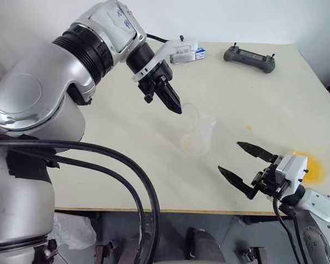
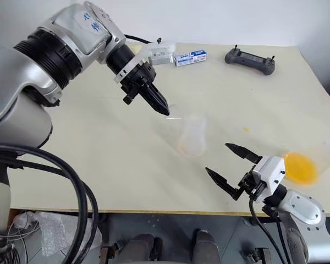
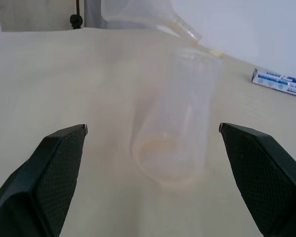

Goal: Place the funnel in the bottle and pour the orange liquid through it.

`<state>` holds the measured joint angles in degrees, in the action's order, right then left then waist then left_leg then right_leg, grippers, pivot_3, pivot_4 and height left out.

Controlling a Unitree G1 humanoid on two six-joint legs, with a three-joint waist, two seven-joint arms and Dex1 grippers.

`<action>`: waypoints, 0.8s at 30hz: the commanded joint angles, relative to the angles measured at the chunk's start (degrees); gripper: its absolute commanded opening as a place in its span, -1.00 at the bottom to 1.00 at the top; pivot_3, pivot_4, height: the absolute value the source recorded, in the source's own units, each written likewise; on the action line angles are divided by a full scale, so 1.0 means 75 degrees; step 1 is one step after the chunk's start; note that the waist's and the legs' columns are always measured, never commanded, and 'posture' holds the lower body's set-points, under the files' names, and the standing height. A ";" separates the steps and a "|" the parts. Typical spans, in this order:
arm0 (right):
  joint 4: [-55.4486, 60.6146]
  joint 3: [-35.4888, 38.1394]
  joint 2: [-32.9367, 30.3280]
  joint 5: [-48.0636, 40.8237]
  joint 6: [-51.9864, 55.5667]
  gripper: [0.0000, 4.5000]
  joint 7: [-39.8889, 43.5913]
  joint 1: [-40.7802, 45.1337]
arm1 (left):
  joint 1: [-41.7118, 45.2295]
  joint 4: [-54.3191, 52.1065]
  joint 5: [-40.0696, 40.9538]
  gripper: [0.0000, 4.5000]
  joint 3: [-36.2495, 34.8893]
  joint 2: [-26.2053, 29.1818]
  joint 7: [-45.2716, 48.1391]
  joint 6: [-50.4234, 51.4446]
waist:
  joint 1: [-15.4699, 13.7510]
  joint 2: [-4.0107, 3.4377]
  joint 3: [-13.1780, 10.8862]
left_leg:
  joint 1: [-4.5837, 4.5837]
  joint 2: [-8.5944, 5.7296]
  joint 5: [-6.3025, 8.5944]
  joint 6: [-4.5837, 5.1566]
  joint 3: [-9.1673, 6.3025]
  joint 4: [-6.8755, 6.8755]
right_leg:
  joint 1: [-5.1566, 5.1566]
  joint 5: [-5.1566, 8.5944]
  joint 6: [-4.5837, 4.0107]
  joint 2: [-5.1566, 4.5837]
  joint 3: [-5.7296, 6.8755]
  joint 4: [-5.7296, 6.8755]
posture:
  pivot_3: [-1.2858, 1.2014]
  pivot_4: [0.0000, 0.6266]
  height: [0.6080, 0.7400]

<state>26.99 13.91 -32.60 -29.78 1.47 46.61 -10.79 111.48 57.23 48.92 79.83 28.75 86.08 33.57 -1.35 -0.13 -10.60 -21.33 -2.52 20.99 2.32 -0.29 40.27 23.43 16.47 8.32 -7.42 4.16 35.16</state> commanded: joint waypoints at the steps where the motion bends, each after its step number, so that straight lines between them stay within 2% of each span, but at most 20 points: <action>1: 0.0374 0.0051 0.0075 0.0012 -0.0138 1.00 -0.0103 -0.0086 | 0.0377 0.0106 -0.0076 -0.99 0.0071 -0.0043 0.0856 -0.0173 | -0.0001 0.0000 0.0000 | 0.0000 0.0000 0.0000 0.0000 0.0002 0.0000 | 0.0000 0.0000 0.0000 0.0000 -0.0002 0.0000 | 0.03 -0.52 1.00; 9: 0.0497 0.0046 0.0189 0.0111 -0.0195 1.00 -0.0215 -0.0270 | 0.0474 0.0500 -0.0429 -0.99 0.0330 -0.0379 0.0856 -0.0504 | -0.0011 0.0000 0.0000 | 0.0001 -0.0001 -0.0001 0.0002 0.0007 0.0001 | 0.0002 0.0000 0.0000 0.0000 -0.0009 0.0000 | 0.03 -0.52 1.00; 24: 0.0730 0.0020 0.0274 0.0198 -0.0205 1.00 -0.0334 -0.0544 | 0.0572 0.0910 -0.0794 -0.99 0.0200 -0.0793 0.0856 -0.0735 | -0.0011 0.0001 0.0000 | 0.0000 -0.0001 0.0000 0.0006 0.0013 0.0000 | 0.0004 0.0000 0.0000 0.0000 -0.0013 -0.0002 | 0.03 -0.52 1.00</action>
<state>29.83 13.87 -30.93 -28.11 1.17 44.49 -14.56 112.59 63.36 43.88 82.21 22.98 86.08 28.70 -1.43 -0.13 -10.60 -21.32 -2.53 20.99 2.36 -0.19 40.27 23.47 16.47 8.33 -7.41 4.06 35.15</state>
